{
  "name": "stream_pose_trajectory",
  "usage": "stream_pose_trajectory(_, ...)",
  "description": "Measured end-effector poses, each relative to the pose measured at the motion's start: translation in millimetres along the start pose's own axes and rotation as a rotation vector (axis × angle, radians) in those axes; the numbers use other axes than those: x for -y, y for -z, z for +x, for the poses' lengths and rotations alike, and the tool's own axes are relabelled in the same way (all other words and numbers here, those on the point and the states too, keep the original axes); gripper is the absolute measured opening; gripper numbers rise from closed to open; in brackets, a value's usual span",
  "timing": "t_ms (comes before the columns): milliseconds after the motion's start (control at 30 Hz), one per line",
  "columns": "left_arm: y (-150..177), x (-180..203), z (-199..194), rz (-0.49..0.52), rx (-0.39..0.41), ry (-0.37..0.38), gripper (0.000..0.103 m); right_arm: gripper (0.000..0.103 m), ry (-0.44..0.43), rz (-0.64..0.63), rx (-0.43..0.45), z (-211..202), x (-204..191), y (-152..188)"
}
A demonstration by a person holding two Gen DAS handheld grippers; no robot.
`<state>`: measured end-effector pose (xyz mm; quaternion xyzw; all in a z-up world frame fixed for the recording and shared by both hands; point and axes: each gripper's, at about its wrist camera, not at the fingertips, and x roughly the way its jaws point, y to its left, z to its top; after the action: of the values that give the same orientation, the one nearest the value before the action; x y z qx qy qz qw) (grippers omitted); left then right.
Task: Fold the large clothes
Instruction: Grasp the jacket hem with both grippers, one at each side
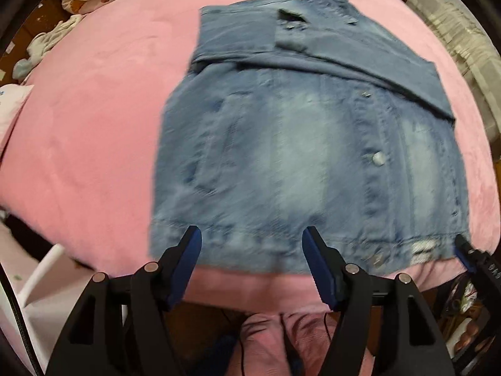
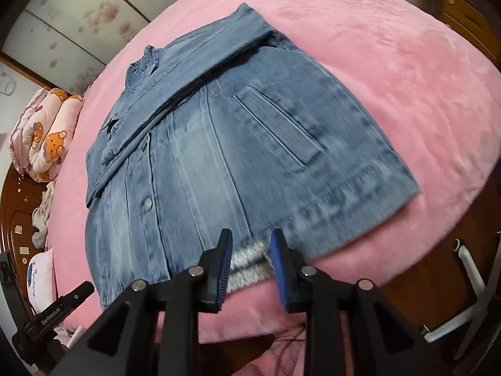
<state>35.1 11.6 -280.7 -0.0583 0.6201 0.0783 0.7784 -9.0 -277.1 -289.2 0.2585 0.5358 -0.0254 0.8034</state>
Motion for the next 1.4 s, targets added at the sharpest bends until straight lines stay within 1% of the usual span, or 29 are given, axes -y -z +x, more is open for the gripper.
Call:
stream_pose_trajectory(33,3,-8,0,-0.005,-0.01,-0.018,0.069,0.041,0.001,0.002,-0.002,-3,4,2)
stream_pose_trajectory(100,5,-21,2,-0.024,-0.032,-0.04,0.073,0.047,0.003,0.011,-0.003,-6,12,3)
stream_pose_trajectory(200,7,-45,9,-0.086,-0.077,-0.061,0.073,0.047,0.051,0.017,-0.001,-8,28,1)
stream_pose_trajectory(267,8,-60,18,-0.142,-0.122,-0.072,0.073,0.047,0.101,0.014,0.008,-9,41,-4)
stream_pose_trajectory(400,11,-82,28,-0.234,-0.158,-0.028,0.073,0.047,0.176,0.028,0.02,-7,69,-18)
stream_pose_trajectory(467,12,-89,33,-0.249,-0.173,-0.015,0.073,0.047,0.205,0.037,0.026,-5,83,-26)
stream_pose_trajectory(533,13,-94,40,-0.245,-0.199,0.016,0.073,0.047,0.234,0.035,0.022,0,94,-32)
stream_pose_trajectory(633,15,-103,53,-0.241,-0.222,0.061,0.073,0.048,0.201,0.024,0.02,7,104,-37)
stream_pose_trajectory(767,14,-111,64,-0.25,-0.209,0.149,0.073,0.048,0.085,0.088,0.003,17,116,-40)
stream_pose_trajectory(833,14,-116,71,-0.262,-0.199,0.215,0.073,0.048,0.015,0.151,-0.05,24,120,-44)
stream_pose_trajectory(867,15,-117,76,-0.262,-0.201,0.223,0.073,0.05,-0.007,0.16,-0.073,28,119,-46)
stream_pose_trajectory(900,16,-117,81,-0.257,-0.204,0.221,0.073,0.051,-0.009,0.157,-0.086,31,113,-48)
stream_pose_trajectory(1000,19,-120,95,-0.234,-0.203,0.221,0.073,0.051,0.04,0.131,-0.097,35,104,-47)
stream_pose_trajectory(1067,18,-122,104,-0.236,-0.199,0.221,0.073,0.05,0.043,0.128,-0.092,34,103,-46)
stream_pose_trajectory(1133,17,-126,111,-0.24,-0.196,0.228,0.074,0.047,0.043,0.12,-0.081,29,102,-44)
stream_pose_trajectory(1167,17,-129,114,-0.245,-0.192,0.243,0.074,0.045,0.04,0.111,-0.072,26,100,-42)
stream_pose_trajectory(1267,14,-141,119,-0.277,-0.176,0.293,0.074,0.037,0.042,0.086,-0.047,18,96,-41)
stream_pose_trajectory(1300,13,-148,122,-0.301,-0.174,0.317,0.074,0.031,0.045,0.086,-0.039,16,95,-41)
stream_pose_trajectory(1333,13,-154,126,-0.33,-0.176,0.348,0.074,0.029,0.046,0.091,-0.031,14,96,-41)
stream_pose_trajectory(1400,12,-168,134,-0.378,-0.176,0.402,0.074,0.026,0.015,0.12,-0.019,9,96,-43)
